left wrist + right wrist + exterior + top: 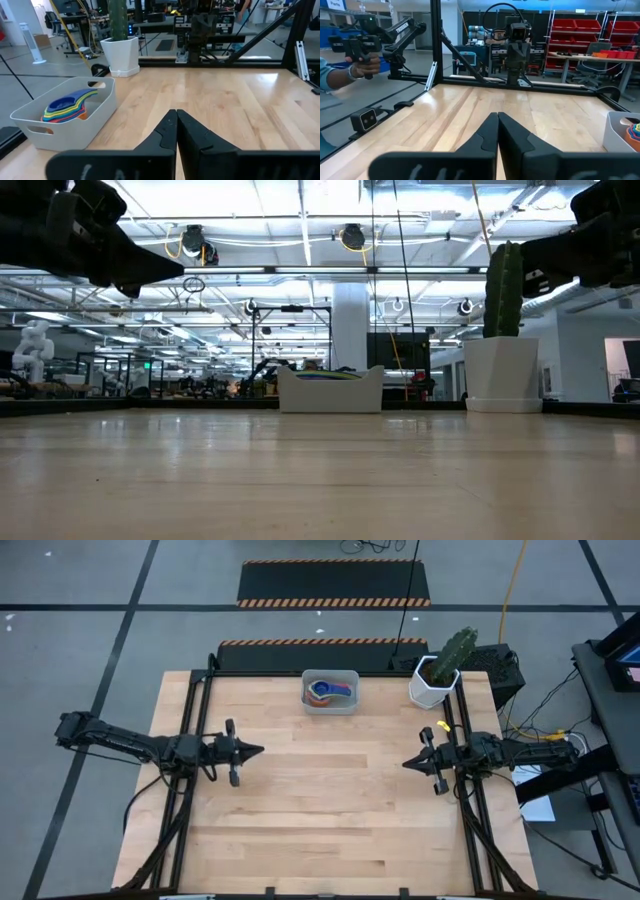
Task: Nest measuring cups in basket
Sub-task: Return to Home Position
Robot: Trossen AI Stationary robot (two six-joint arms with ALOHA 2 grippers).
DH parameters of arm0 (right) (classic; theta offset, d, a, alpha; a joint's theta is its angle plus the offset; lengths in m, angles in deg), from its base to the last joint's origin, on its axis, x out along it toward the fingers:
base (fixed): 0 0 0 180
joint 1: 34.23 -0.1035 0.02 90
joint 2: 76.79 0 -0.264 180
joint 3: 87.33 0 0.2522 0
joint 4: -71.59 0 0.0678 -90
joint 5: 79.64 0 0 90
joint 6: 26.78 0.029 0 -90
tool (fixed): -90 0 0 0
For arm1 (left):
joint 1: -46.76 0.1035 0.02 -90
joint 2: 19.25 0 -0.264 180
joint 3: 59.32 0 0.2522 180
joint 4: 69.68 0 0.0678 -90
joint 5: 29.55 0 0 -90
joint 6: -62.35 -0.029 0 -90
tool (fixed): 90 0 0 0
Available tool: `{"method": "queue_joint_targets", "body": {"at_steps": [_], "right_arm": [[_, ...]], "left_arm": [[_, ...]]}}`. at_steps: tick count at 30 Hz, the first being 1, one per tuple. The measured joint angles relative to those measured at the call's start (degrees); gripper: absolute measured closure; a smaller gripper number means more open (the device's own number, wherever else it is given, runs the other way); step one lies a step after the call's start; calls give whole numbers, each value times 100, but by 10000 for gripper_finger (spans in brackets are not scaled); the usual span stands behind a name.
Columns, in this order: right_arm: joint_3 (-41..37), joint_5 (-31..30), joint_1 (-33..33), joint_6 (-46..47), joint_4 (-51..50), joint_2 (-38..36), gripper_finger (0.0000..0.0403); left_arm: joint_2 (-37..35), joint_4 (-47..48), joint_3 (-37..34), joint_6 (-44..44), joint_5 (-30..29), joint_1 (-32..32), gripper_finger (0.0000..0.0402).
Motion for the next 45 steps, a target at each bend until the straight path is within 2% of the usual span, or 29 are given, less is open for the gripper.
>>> {"method": "queue_joint_targets", "body": {"at_steps": [9, 15, 29, 39, 45], "right_arm": [[-2, -4, 0, -70, 150, 2, 403], [-2, 15, 0, -53, 583, 0, 403], [-2, 11, 0, -51, 589, 4, 403], [-2, 7, 0, -51, 588, 4, 403], [-2, 4, 0, -51, 588, 4, 403]], "left_arm": [[-183, 315, 0, -5, 1, 2, 394], [-768, 821, 0, 47, 12, -5, 397], [-1435, 1763, -7, -124, 315, -90, 399], [-1954, 2461, -9, -170, 309, -88, 398], [-2583, 2800, -9, -152, 304, -90, 398]]}}
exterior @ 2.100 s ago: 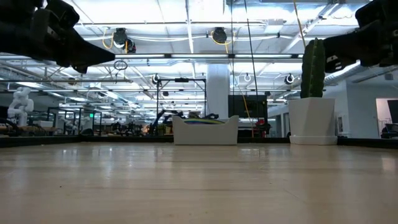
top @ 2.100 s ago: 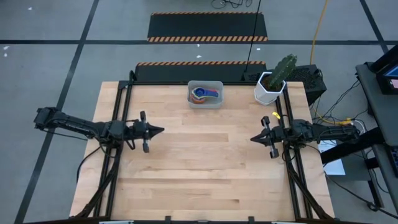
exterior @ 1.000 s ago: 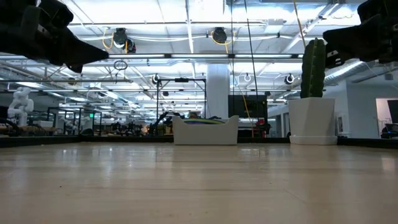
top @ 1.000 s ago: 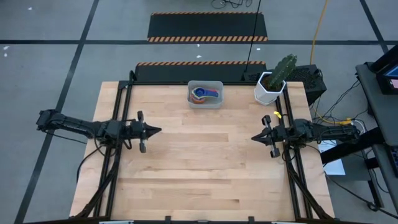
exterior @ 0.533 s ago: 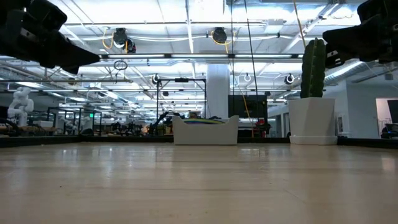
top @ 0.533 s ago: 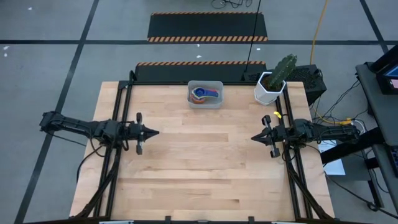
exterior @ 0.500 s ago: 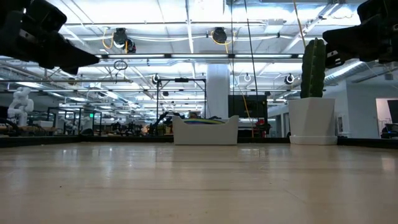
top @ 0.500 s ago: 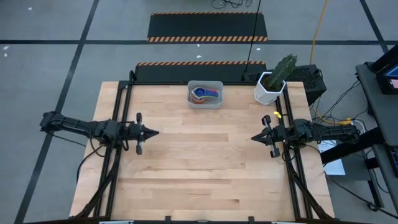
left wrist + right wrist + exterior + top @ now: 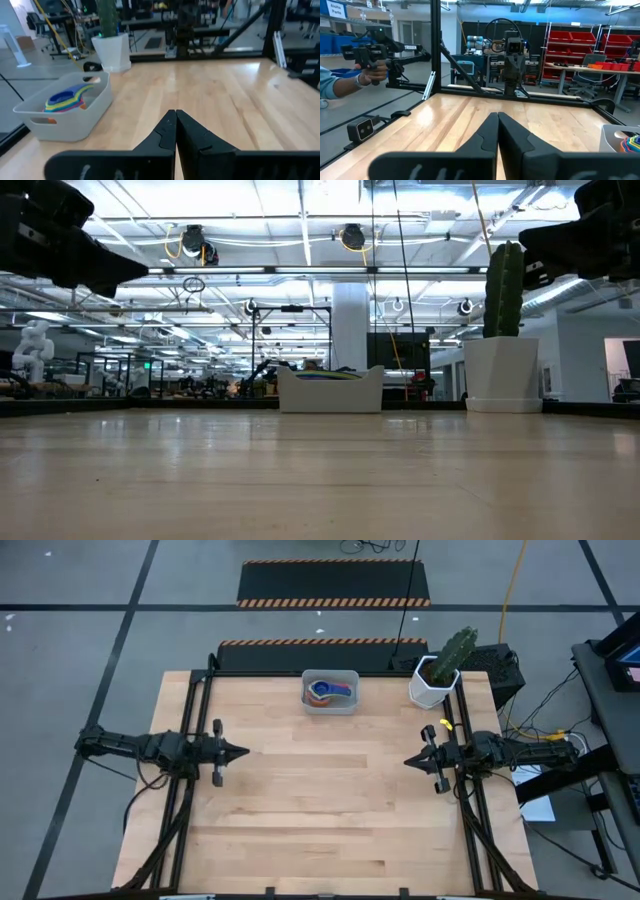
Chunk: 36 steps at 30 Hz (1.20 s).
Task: Nest measuring cups in basket
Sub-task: Return to Home Position
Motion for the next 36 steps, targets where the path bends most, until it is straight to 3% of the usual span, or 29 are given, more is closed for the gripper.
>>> {"method": "queue_joint_targets", "body": {"at_steps": [4, 36], "right_arm": [[0, 0, 0, 0, -1, 0, 403], [0, 13, 0, 0, -31, 33, 403]], "left_arm": [[-587, 277, 7, -1, -25, 1, 399], [-575, 306, -71, -412, 2, 12, 396]]}}
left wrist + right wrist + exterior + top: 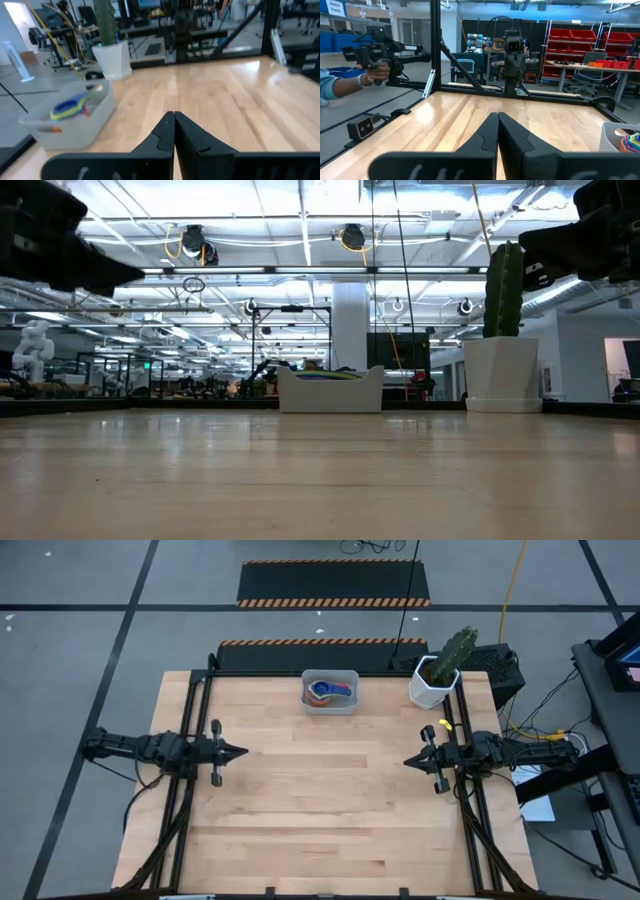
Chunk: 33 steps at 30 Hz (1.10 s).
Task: Nest measuring cups in basket
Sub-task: Return to Home Position
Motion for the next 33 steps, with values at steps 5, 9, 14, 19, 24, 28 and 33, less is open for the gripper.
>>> {"method": "queue_joint_targets", "body": {"at_steps": [5, 9, 14, 19, 24, 28, 33], "right_arm": [[0, 1, 1, 1, 4, -1, 403], [0, 2, 0, 0, 2, 0, 403], [0, 2, 2, 0, -2, 0, 403], [0, 2, 1, 1, -6, 0, 403], [0, 2, 0, 2, -11, 0, 403], [0, 2, 0, 0, -11, 0, 403], [0, 2, 0, 0, -11, 0, 403]], "left_arm": [[121, -505, -216, -1, 184, 3, 395], [106, -546, -226, -220, 205, 60, 399], [0, -760, -235, -231, 413, 224, 399], [0, -855, -235, -301, 522, 385, 399], [0, -848, -235, -298, 509, 609, 396], [0, -854, -235, -249, 509, 690, 390], [0, -851, -235, -217, 499, 694, 397]]}}
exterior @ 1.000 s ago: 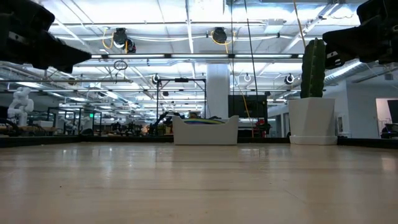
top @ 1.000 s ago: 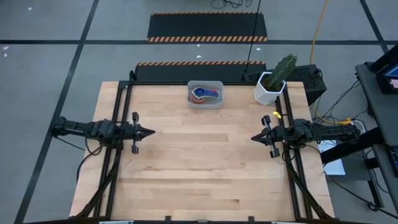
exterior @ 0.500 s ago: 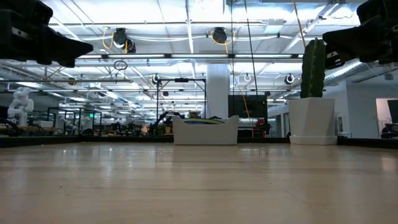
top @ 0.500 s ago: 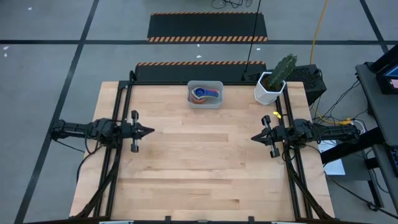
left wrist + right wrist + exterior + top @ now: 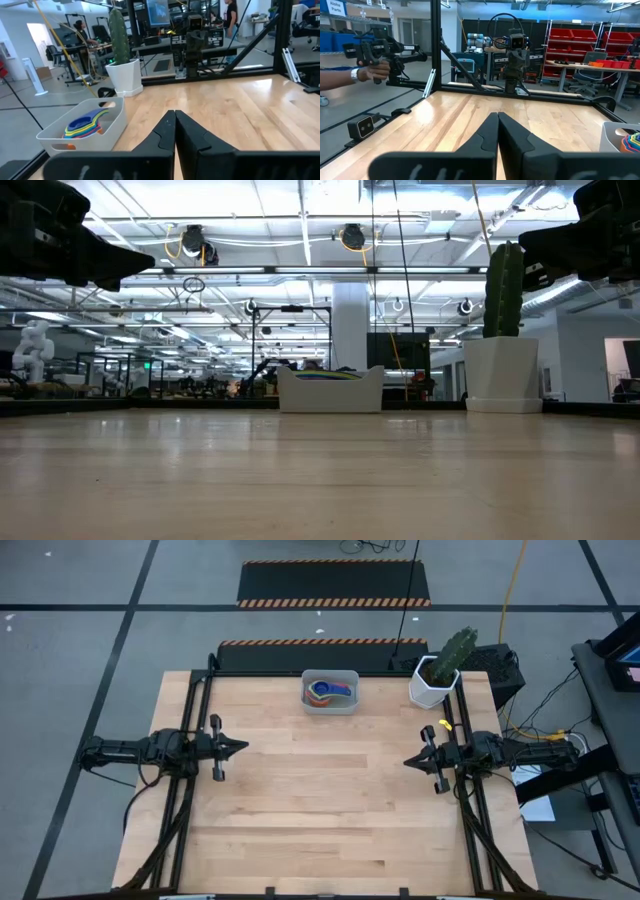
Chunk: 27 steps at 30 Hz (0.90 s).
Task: Nest measuring cups in basket
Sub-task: Return to Home Position
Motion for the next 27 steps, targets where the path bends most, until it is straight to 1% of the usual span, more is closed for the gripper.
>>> {"method": "queue_joint_targets", "body": {"at_steps": [3, 9, 16, 23, 27], "right_arm": [[0, 0, 0, 0, 0, 0, 403], [0, 0, 1, 0, 0, 0, 403], [0, 0, 0, 0, 0, 0, 403], [0, 0, 1, 0, 0, 0, 403], [0, 1, 1, 0, 0, 0, 403]], "left_arm": [[0, 0, 0, 20, -10, 0, 398], [0, -2, 0, 84, -11, 0, 383], [0, -4, 0, 90, -12, 0, 398], [0, -43, 0, 222, -94, 12, 395], [0, -126, 0, 143, -106, 33, 398]]}}
